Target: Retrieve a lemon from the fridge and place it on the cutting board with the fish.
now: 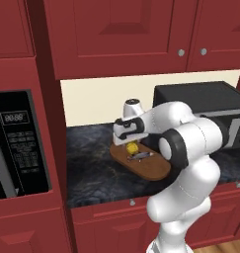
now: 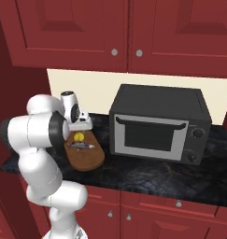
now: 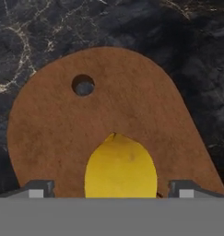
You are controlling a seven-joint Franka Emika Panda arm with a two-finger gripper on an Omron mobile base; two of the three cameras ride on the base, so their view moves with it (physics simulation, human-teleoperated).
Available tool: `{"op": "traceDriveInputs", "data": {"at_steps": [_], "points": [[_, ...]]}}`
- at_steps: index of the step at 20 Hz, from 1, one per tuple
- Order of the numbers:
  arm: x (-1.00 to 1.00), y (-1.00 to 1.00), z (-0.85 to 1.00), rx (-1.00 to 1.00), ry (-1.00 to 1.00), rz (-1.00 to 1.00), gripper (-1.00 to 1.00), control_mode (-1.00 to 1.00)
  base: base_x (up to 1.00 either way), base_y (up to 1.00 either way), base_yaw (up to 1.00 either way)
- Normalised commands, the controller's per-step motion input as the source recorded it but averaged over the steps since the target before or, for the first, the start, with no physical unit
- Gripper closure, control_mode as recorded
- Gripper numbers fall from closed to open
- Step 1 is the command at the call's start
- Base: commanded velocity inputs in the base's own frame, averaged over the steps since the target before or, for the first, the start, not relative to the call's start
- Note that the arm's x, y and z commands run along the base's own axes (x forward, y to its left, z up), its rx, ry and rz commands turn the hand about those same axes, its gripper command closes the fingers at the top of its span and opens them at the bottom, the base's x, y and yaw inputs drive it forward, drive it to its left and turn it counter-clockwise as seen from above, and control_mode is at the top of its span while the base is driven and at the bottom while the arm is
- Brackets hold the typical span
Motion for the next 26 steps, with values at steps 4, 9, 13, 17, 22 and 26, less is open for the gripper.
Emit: {"op": "traceDriveInputs", "data": {"at_steps": [4, 9, 13, 17, 22, 26], "points": [[-0.43, 0.00, 0.44, 0.00, 0.00, 0.00, -1.00, -1.00, 0.00, 0.00, 0.00], [-0.53, -0.07, 0.25, 0.00, 0.00, 0.00, -1.00, -1.00, 0.00, 0.00, 0.00], [-0.76, -0.18, 0.00, 0.00, 0.00, 0.00, -1.00, -1.00, 0.00, 0.00, 0.00], [-0.95, -0.21, 0.19, 0.00, -0.05, 0.00, -1.00, -1.00, 0.00, 0.00, 0.00], [-0.94, -0.16, 0.47, 0.00, -0.05, 0.00, -1.00, -1.00, 0.00, 0.00, 0.00], [-0.85, -0.21, 0.37, 0.00, -0.04, 0.00, -1.00, -1.00, 0.00, 0.00, 0.00]]}}
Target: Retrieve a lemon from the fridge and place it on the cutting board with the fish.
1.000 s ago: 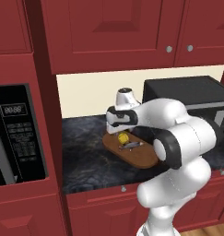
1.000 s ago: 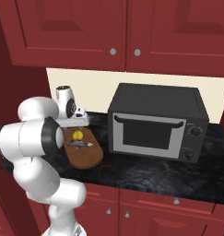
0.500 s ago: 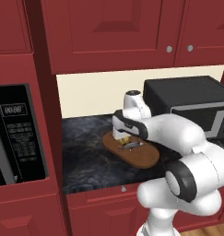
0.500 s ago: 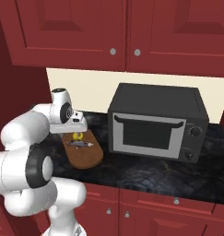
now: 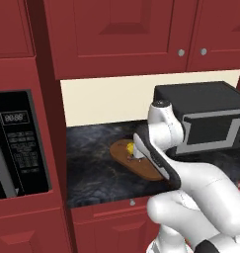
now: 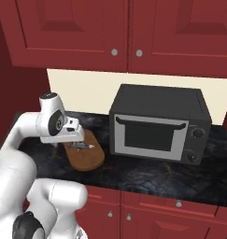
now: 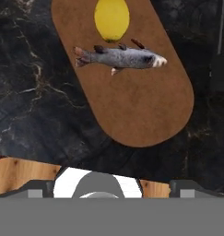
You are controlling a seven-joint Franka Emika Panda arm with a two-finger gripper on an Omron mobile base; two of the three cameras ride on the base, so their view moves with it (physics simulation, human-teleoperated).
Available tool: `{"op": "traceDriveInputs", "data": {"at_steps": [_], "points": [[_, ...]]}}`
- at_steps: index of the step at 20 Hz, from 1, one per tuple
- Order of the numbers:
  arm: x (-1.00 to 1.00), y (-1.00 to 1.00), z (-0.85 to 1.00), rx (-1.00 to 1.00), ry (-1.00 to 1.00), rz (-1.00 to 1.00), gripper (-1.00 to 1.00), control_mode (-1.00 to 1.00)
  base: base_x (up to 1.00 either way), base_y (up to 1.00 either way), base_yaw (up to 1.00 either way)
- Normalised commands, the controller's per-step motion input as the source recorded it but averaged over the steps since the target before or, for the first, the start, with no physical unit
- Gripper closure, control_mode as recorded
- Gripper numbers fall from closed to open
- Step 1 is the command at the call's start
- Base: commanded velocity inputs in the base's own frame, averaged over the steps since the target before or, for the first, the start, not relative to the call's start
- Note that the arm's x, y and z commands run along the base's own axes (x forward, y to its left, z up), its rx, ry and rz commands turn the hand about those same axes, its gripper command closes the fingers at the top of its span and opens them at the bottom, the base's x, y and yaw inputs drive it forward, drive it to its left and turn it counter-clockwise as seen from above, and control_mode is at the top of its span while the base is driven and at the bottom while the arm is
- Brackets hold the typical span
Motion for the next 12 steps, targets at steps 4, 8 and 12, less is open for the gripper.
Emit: {"op": "traceDriveInputs", "data": {"at_steps": [4, 8, 12], "points": [[-0.69, -0.27, 0.31, 0.00, -0.01, 0.00, -1.00, -1.00, 0.00, 0.00, 0.00], [-0.31, -0.23, 0.51, 0.00, 0.00, -0.04, -1.00, -1.00, 0.00, 0.00, 0.00], [-0.01, -0.41, 0.22, 0.00, 0.00, -0.08, -1.00, -1.00, 0.00, 0.00, 0.00]]}}
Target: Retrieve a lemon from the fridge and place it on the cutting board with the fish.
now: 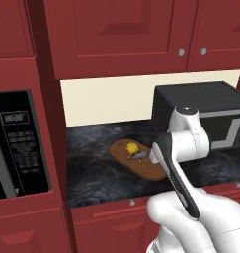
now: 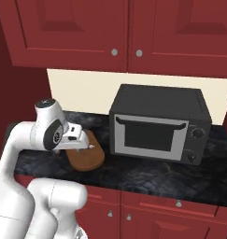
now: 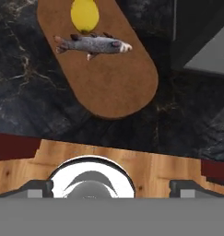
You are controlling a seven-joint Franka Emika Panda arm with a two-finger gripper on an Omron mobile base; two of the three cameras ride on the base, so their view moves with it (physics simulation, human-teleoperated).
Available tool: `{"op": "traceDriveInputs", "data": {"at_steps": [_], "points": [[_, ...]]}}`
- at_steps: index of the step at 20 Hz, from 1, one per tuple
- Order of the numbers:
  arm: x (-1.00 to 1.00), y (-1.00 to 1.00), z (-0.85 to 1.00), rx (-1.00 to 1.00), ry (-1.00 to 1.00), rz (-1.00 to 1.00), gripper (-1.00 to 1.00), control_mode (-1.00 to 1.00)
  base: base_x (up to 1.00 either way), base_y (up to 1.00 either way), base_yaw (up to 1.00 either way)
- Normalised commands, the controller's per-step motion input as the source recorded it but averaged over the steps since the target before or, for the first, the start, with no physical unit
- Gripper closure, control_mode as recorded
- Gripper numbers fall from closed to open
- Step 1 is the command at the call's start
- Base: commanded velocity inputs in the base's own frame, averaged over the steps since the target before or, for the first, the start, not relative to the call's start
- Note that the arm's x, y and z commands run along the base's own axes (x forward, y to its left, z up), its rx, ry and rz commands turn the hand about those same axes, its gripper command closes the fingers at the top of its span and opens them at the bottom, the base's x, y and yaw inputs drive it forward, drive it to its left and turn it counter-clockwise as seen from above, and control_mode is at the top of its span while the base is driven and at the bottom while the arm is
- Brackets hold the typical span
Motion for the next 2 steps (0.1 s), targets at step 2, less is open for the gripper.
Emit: {"op": "traceDriveInputs", "data": {"at_steps": [2], "points": [[0.00, -0.40, 0.10, 0.01, 0.00, -0.08, -1.00, -1.00, 0.00, 0.00, 0.00]]}}
